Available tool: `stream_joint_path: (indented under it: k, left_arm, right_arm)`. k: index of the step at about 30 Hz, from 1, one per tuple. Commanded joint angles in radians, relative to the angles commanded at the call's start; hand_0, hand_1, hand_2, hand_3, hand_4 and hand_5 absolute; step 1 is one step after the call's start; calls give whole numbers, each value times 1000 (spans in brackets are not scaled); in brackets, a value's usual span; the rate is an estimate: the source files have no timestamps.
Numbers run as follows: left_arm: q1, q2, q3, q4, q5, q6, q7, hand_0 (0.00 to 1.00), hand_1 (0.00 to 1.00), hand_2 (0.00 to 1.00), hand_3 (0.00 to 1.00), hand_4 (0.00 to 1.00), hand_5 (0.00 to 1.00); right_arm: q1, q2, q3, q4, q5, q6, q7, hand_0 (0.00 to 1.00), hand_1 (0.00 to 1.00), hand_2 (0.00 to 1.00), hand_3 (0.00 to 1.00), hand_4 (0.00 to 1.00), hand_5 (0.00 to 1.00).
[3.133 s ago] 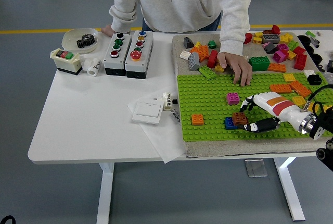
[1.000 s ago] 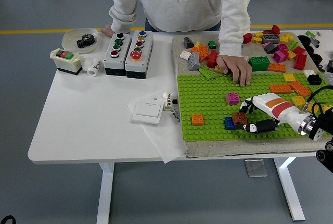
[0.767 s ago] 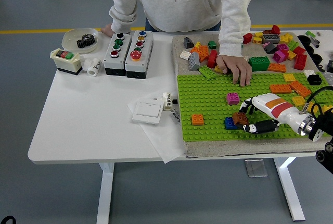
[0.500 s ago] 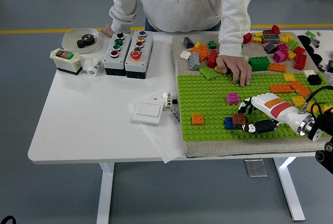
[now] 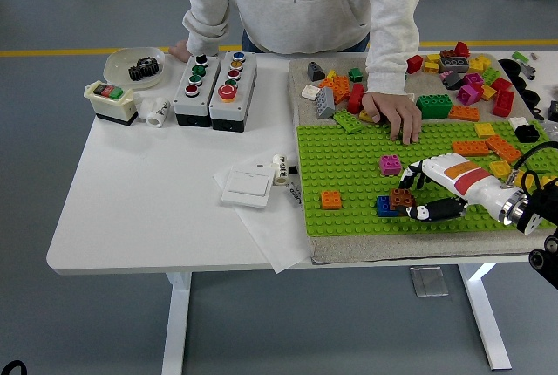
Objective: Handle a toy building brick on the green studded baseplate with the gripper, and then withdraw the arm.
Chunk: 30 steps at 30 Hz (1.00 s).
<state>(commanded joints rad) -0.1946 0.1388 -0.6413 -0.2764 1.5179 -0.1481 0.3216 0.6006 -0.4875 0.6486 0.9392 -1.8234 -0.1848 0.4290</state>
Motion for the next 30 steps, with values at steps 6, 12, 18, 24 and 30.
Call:
stream_joint_path:
  k: [6, 12, 18, 24, 30]
  left_arm:
    - [-2, 1, 2, 0, -2, -1, 0, 734, 737, 749, 597, 661, 599]
    - [-2, 1, 4, 0, -6, -1, 0, 736, 737, 749, 597, 661, 598]
    - [-3, 2, 6, -1, -8, -1, -1, 735, 738, 748, 597, 661, 599]
    - [-3, 2, 7, -1, -10, -2, -1, 735, 737, 747, 596, 661, 599]
    - [-3, 2, 9, -1, -12, -2, -1, 736, 737, 749, 596, 661, 599]
  right_arm:
    - [0, 0, 4, -2, -6, 2, 4, 469, 462, 536, 537, 822, 555]
    - [1, 0, 9, -2, -10, 5, 6, 469, 474, 547, 543, 834, 546]
    - [0, 0, 19, -4, -21, 14, 10, 475, 525, 614, 591, 903, 539]
    - [0, -2, 29, -5, -34, 19, 14, 489, 549, 659, 700, 998, 566]
    - [-4, -1, 41, -4, -36, 18, 14, 515, 587, 721, 785, 998, 580]
